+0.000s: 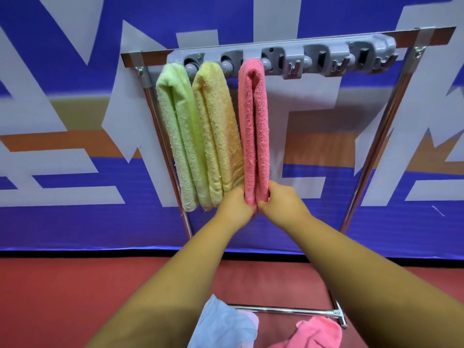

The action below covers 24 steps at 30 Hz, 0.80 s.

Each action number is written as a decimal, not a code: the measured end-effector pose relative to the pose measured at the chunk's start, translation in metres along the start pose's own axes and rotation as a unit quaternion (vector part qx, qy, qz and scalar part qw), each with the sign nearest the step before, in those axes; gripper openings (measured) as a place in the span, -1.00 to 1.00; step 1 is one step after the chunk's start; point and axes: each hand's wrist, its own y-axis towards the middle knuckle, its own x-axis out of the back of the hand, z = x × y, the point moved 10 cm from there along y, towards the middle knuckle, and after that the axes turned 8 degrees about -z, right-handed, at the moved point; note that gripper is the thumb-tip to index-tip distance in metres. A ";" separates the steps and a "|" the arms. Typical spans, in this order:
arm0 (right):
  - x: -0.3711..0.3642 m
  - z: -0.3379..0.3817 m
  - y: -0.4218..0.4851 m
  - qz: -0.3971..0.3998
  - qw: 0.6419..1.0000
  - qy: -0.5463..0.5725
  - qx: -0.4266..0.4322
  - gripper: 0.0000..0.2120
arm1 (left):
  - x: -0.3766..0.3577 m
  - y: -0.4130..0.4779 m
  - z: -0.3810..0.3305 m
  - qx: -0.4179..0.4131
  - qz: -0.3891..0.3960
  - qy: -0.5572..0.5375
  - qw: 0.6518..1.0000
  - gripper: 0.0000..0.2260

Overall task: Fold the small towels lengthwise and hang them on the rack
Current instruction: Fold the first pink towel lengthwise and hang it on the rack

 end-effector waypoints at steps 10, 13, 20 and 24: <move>-0.004 -0.021 -0.023 0.030 0.999 -0.032 -0.025 -0.69 | 0.007 -0.032 0.048 0.137 0.063 0.145 0.978 -0.79; 0.002 -0.024 -0.038 0.040 0.996 -0.060 -0.044 -0.68 | 0.009 -0.050 0.059 0.183 0.089 0.110 0.973 -0.77; 0.021 -0.010 -0.073 0.059 0.993 -0.087 -0.048 -0.83 | 0.020 -0.099 0.039 0.189 0.128 0.051 0.972 -0.82; 0.029 0.001 -0.094 0.065 0.993 -0.093 -0.046 -0.77 | 0.028 -0.120 0.024 0.179 0.128 0.019 0.975 -0.83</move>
